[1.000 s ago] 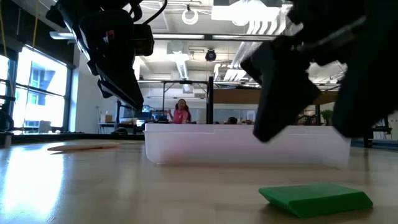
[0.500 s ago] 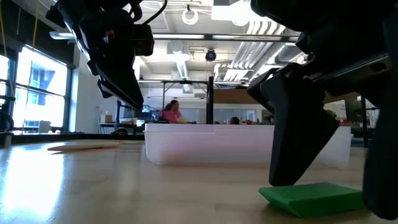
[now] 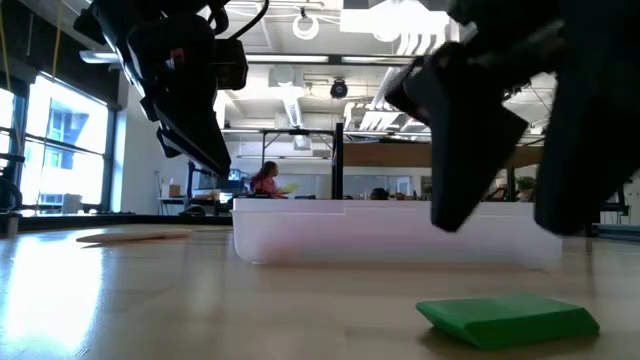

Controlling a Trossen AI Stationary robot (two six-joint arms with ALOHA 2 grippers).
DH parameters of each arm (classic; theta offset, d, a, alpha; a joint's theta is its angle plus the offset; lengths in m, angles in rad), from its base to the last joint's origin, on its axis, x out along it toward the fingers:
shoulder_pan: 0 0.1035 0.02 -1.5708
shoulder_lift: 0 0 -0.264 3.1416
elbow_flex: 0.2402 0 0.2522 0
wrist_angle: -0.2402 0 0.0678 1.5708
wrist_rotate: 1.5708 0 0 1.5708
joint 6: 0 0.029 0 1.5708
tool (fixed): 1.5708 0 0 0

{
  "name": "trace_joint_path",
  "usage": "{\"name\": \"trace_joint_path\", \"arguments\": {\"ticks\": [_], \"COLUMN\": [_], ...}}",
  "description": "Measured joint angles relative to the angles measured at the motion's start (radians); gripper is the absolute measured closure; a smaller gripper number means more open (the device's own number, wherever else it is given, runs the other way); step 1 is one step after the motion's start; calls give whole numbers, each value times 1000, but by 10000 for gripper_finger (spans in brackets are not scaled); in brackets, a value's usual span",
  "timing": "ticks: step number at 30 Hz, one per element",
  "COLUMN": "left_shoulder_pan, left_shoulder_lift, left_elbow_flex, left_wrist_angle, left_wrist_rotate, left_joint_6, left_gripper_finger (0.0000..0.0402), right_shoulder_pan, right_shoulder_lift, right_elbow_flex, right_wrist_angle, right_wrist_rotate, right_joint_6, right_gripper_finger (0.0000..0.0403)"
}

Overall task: Pack school essentials
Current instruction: Put the green eraser into the supply box

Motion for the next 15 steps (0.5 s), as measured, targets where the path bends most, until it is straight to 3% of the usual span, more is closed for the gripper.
{"name": "trace_joint_path", "arguments": {"ticks": [15], "left_shoulder_pan": [0], "left_shoulder_lift": [0], "left_elbow_flex": [0], "left_wrist_angle": [-42], "left_wrist_rotate": [36], "left_joint_6": [0], "left_gripper_finger": [316], "right_shoulder_pan": [-22], "right_shoulder_lift": [-2], "right_elbow_flex": [116], "right_wrist_angle": [-76], "right_wrist_rotate": [-22], "right_joint_6": [-11], "right_gripper_finger": [194]}}
